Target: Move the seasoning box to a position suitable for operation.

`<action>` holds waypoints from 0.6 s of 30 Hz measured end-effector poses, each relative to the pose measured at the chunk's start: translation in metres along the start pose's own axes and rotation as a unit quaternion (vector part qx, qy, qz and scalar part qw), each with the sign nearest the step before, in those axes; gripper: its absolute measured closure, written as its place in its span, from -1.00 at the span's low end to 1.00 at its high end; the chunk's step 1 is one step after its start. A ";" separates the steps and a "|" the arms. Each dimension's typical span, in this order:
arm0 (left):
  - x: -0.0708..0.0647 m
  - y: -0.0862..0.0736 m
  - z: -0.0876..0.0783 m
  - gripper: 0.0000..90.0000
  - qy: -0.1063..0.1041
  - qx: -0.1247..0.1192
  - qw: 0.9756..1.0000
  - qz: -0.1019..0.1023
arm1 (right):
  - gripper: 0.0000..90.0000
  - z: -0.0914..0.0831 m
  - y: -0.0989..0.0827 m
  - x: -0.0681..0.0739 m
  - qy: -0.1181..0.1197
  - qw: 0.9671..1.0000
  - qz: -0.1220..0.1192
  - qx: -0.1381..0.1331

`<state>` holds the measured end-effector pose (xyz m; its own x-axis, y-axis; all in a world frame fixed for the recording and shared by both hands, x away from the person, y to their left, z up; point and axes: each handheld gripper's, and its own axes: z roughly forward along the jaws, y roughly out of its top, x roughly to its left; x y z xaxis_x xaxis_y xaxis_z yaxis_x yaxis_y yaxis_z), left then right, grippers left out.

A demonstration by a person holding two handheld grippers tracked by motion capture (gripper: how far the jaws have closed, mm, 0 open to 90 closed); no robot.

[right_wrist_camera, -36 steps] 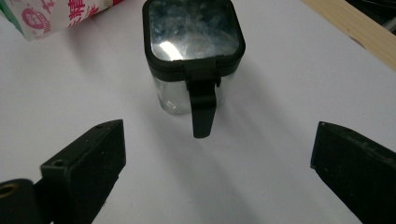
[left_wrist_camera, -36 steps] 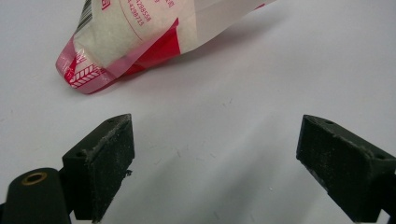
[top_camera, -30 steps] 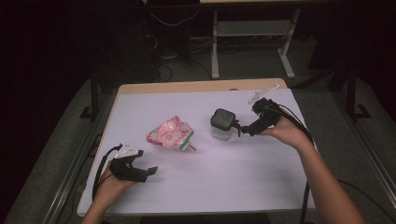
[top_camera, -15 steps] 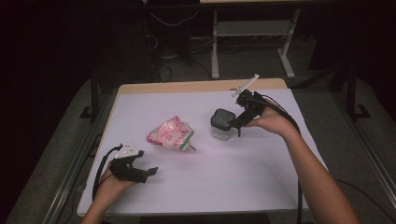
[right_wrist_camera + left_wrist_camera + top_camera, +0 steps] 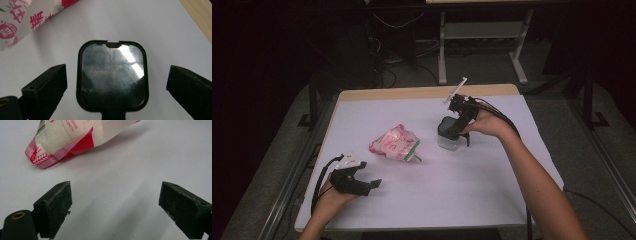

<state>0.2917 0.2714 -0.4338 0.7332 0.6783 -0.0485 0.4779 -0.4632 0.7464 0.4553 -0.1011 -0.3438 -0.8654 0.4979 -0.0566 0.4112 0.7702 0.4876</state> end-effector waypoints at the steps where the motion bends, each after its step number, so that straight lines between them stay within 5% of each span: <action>1: 0.000 0.000 0.000 -0.76 -0.001 0.000 1.000 -0.001 | -0.94 0.005 0.003 0.000 -0.002 1.000 -0.006 0.015; 18: 0.000 0.000 0.002 -0.76 -0.006 0.006 1.000 0.008 | -0.94 0.034 0.010 -0.003 0.011 0.998 -0.015 0.061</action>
<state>0.2921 0.2704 -0.4350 0.7469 0.6634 -0.0452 0.4719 -0.4810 0.7389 0.4720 -0.0814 -0.3681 -0.8832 0.4663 -0.0491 0.4160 0.8275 0.3770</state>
